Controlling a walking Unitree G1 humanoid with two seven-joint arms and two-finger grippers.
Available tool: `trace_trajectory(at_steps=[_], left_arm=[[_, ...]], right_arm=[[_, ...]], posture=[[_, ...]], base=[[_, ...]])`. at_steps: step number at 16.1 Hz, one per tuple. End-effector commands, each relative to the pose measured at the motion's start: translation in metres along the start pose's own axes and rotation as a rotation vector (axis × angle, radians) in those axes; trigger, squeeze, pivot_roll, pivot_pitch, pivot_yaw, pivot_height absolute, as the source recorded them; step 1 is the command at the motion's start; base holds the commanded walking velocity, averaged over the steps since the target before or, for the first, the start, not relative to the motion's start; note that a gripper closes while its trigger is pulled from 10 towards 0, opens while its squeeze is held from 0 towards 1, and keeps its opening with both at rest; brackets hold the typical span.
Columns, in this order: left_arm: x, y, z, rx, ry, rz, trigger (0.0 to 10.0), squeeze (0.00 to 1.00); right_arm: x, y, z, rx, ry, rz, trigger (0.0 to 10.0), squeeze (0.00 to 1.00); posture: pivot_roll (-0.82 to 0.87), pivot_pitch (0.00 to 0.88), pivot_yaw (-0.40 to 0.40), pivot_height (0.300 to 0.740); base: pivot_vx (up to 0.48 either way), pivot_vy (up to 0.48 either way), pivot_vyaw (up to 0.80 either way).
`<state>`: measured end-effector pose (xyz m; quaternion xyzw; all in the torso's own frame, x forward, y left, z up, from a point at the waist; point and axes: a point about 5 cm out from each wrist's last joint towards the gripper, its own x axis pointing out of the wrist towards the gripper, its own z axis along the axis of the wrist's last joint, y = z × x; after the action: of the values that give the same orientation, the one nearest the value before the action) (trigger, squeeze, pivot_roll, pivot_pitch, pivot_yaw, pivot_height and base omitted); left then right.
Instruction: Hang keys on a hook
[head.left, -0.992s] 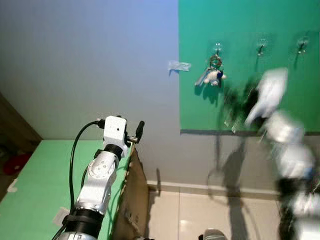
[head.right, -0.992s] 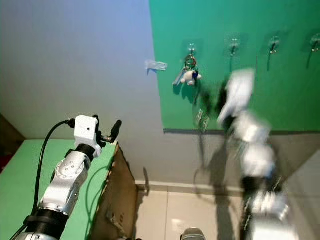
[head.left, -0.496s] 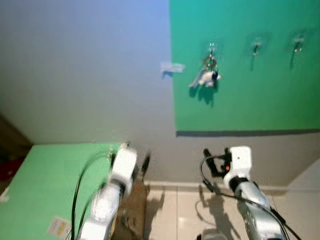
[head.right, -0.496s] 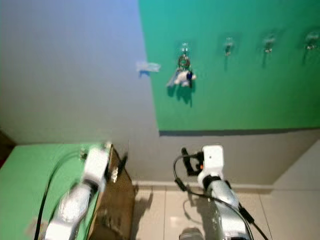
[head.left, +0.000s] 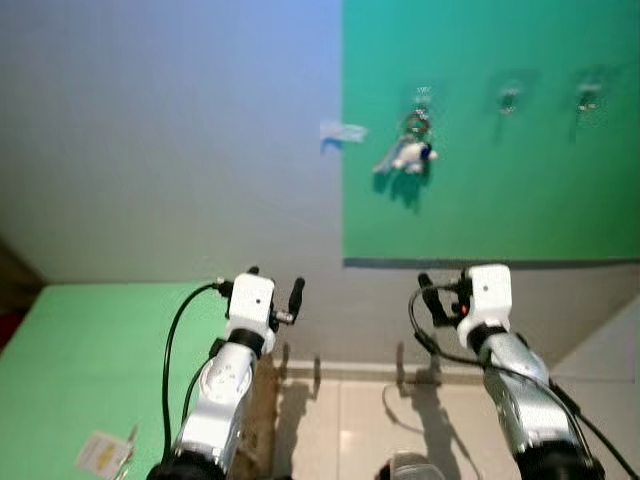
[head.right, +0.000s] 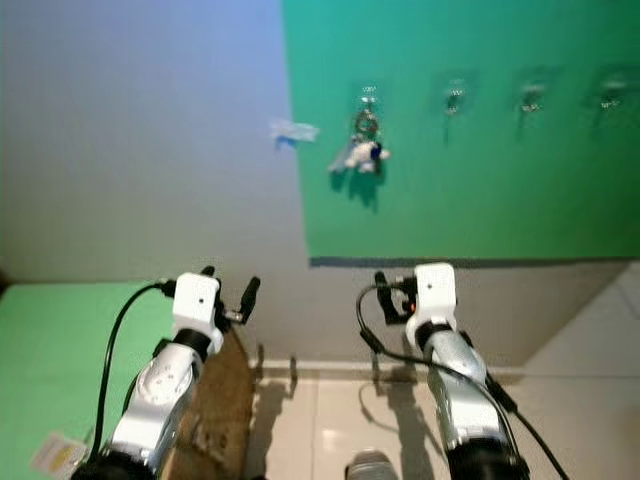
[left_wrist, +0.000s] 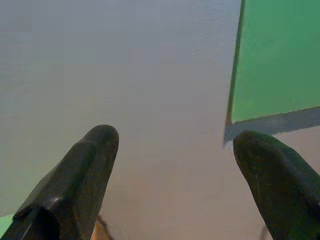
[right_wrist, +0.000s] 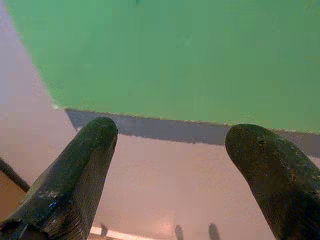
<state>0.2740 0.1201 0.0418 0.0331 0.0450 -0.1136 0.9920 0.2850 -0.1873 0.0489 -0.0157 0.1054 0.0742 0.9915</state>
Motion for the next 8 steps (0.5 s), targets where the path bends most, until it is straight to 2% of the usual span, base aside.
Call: trace_trajectory(at_steps=[1,3,5,8], left_arm=[[0.001,0.0,-0.003,-0.01,0.02,-0.005,10.0,0.0],[0.002,-0.01,-0.003,-0.025,0.023,-0.037,10.0,0.0],[0.009,-0.008,0.001,-0.018,0.024,0.017,10.0,0.0],[0.022,-0.005,0.02,-0.006,-0.01,0.041,10.0,0.0]], right_arm=[[0.005,0.002,0.006,-0.01,-0.013,0.019,10.0,0.0],[0.011,0.003,0.012,-0.008,-0.028,0.015,10.0,0.0],[0.015,0.014,0.015,-0.035,-0.047,0.012,10.0,0.0],[0.017,0.025,0.014,0.023,-0.045,0.006,10.0,0.0]], posture=[[-0.24,0.017,0.082,0.74],[-0.24,0.012,0.084,0.74],[-0.23,0.012,0.1,0.74],[-0.22,0.013,0.108,0.74]], base=[[0.0,0.0,0.0],[0.0,0.0,0.0],[0.0,0.0,0.0],[0.0,0.0,0.0]])
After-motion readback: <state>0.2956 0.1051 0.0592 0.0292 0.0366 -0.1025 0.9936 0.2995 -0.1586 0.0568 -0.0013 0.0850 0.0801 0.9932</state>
